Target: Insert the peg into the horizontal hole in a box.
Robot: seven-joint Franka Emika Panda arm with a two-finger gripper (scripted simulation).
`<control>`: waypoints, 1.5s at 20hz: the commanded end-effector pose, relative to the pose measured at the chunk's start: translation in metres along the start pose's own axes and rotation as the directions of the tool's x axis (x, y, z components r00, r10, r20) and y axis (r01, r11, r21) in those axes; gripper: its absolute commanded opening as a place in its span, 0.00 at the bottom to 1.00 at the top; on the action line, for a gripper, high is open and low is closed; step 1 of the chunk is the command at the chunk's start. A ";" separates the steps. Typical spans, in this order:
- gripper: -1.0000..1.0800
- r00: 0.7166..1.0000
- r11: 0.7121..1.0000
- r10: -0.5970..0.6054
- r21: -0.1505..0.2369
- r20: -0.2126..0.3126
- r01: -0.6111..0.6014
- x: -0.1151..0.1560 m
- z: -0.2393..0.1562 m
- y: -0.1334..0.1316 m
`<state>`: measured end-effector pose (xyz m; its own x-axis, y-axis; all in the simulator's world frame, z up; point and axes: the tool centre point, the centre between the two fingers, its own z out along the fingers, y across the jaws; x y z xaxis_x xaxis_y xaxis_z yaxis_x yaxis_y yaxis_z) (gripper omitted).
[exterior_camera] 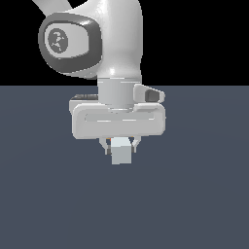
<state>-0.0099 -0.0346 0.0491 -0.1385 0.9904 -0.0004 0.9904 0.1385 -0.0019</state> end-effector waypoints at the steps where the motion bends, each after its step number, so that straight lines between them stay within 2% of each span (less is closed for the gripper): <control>1: 0.00 1.000 1.000 -0.031 -0.002 0.001 0.031 0.013 -0.005 0.013; 8: 0.00 0.997 0.997 -0.074 -0.002 0.000 0.074 0.032 -0.009 0.029; 23: 0.00 0.997 0.997 -0.080 -0.001 -0.001 0.080 0.035 -0.009 0.029; 30: 0.00 0.997 0.997 -0.080 -0.002 0.000 0.080 0.067 -0.010 0.026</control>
<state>0.0078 0.0251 0.0573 -0.2154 0.9765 0.0002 0.9765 0.2154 -0.0037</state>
